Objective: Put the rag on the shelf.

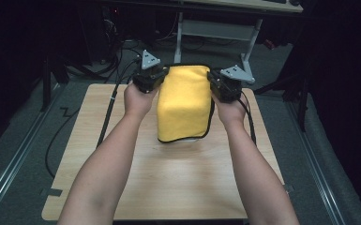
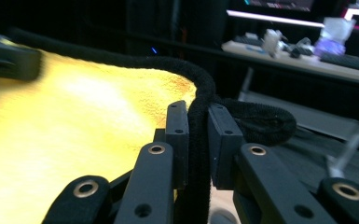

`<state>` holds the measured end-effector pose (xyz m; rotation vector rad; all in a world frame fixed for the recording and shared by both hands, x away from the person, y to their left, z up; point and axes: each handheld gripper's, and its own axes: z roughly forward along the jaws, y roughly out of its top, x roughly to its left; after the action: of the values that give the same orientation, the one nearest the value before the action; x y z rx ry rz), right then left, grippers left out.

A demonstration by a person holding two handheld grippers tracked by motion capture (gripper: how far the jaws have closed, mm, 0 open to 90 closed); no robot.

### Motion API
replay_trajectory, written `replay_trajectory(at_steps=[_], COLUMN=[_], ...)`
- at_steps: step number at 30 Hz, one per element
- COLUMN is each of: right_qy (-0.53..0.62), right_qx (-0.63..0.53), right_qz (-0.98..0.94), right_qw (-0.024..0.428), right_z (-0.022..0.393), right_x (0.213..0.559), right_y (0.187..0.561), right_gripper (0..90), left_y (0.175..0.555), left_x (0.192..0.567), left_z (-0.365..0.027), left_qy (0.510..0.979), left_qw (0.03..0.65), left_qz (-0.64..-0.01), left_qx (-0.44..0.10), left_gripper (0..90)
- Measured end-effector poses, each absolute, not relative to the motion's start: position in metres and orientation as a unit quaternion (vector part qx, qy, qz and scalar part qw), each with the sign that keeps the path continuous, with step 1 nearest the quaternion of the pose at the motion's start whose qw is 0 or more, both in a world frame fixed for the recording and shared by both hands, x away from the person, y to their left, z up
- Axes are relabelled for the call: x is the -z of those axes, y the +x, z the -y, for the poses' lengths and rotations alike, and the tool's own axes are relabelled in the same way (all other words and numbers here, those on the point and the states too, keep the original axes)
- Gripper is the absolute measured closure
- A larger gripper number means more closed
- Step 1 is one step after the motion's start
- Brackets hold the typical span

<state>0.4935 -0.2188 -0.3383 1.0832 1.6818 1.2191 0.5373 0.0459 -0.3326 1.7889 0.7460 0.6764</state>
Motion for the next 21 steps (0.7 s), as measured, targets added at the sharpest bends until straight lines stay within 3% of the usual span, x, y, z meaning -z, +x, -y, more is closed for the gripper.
replay_trajectory(at_steps=[5, 13, 21], right_qy=[0.418, 0.438, 0.434], right_qx=[-0.473, -0.462, -0.451], right_qz=[-0.676, -0.701, -0.717], right_qw=[0.380, 0.322, 0.308], right_z=[0.220, 0.231, 0.229], right_x=[0.350, 0.373, 0.391], right_y=[0.500, 0.509, 0.508], right_gripper=[80.2, 80.2, 80.5], left_y=[0.546, 0.546, 0.543], left_x=[0.353, 0.386, 0.407], left_z=[-0.049, -0.054, -0.060], left_qy=[0.753, 0.767, 0.765], left_qw=[0.509, 0.505, 0.508], left_qz=[-0.324, -0.326, -0.344], left_qx=[-0.262, -0.225, -0.195], left_gripper=[82.7, 83.4, 83.9])
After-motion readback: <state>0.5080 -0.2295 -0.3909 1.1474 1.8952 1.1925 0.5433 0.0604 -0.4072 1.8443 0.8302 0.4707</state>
